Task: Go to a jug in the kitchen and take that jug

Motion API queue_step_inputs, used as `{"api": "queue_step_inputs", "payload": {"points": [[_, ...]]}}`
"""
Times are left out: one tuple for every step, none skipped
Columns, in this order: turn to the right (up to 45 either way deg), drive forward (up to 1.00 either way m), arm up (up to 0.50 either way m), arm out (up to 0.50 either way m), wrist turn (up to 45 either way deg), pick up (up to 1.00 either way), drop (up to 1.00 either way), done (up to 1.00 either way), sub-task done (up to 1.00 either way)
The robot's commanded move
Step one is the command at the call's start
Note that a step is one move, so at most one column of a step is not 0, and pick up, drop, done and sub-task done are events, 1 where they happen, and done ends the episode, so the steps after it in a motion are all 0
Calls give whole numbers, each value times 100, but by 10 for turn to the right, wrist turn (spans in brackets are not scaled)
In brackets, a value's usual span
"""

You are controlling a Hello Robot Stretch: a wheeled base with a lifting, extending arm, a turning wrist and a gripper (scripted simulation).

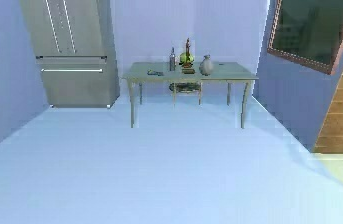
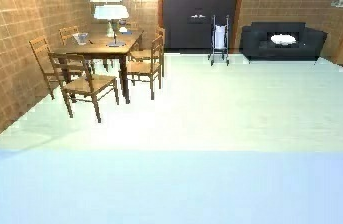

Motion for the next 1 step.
{"api": "queue_step_inputs", "payload": {"points": [[0,100,0,0,0,0,0,0,0]]}}
